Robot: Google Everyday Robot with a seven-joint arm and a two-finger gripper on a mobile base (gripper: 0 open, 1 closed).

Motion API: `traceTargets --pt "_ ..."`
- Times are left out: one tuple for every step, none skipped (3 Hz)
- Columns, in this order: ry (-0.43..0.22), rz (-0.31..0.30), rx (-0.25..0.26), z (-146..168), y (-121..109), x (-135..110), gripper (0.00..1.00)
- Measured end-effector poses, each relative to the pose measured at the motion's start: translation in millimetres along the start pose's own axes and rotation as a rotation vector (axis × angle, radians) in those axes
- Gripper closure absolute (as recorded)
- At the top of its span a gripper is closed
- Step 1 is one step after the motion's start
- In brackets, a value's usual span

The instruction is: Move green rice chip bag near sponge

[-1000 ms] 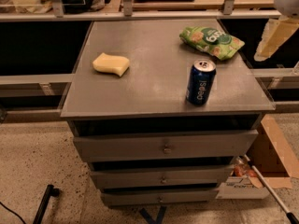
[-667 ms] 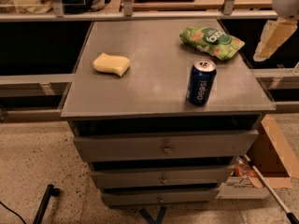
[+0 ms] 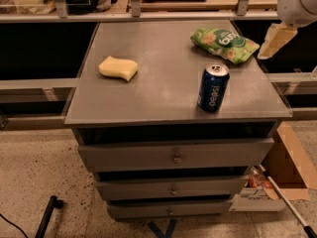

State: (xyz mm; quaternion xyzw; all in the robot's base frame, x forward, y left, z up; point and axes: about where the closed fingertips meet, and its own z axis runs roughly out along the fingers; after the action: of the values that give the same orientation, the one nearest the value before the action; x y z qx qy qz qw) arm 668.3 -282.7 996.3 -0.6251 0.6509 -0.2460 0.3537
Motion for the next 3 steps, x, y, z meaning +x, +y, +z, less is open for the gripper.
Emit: traceTargets --pt "-0.02 -0.02 0.047 31 -8 9 0.0" --pt "-0.042 -0.035 0.044 58 -10 15 0.0" --pt "-0.065 -0.036 0.036 80 -10 20 0.0"
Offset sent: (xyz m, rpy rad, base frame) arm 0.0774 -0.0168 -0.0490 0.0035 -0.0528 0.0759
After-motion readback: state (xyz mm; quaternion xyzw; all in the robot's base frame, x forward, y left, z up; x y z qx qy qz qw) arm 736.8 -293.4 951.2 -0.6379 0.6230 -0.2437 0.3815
